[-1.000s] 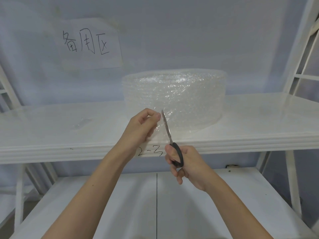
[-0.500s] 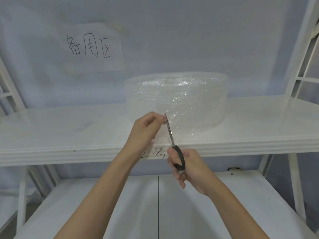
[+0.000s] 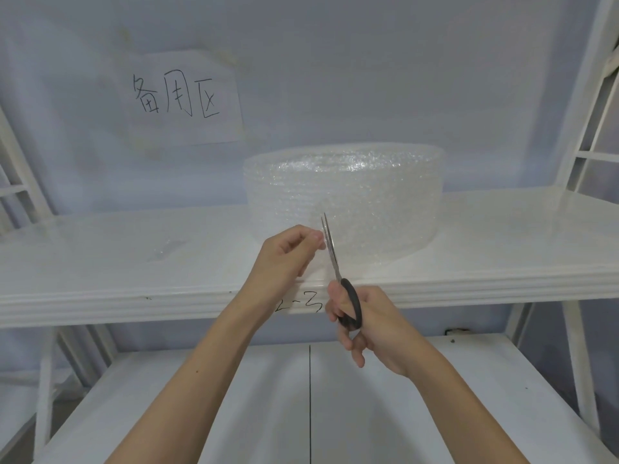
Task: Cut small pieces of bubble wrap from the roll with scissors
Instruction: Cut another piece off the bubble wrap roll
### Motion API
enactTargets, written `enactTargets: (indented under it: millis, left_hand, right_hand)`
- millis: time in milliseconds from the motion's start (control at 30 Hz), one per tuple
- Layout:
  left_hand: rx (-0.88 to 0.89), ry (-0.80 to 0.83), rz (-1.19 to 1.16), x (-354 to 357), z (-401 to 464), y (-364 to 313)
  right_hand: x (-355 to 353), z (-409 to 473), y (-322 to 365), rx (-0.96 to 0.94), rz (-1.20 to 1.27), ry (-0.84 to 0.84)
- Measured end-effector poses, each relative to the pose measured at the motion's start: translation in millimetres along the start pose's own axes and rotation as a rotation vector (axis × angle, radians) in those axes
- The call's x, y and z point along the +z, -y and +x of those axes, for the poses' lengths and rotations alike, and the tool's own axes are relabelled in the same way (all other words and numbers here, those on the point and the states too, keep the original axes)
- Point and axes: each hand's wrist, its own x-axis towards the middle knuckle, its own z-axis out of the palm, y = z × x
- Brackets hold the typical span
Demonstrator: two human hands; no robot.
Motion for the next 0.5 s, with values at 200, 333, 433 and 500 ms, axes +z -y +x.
enactTargets:
  millis: [200,333,433,500]
  left_hand:
    - [0.0,0.003,-0.021,-1.5,-0.5,-1.2]
    - [0.0,0.006,-0.019,-2.8,-0.5,-0.7]
    - [0.006,0.019,-0.031,-4.2,-0.3,-1.1]
    - [0.011,0.015,-0.049,-5.0,-0.3,-2.4]
  right_hand:
    - [-1.5,3.0,3.4,-0.01,-0.023,-0.009]
    - [-2.5,4.1,3.7,-0.013,-0.043,0.001]
    - [-3.1,2.6,4.9,-0.016,-0.053,0.004]
    - [-2.9,0.9,6.1,-0.014,-0.061,-0.002]
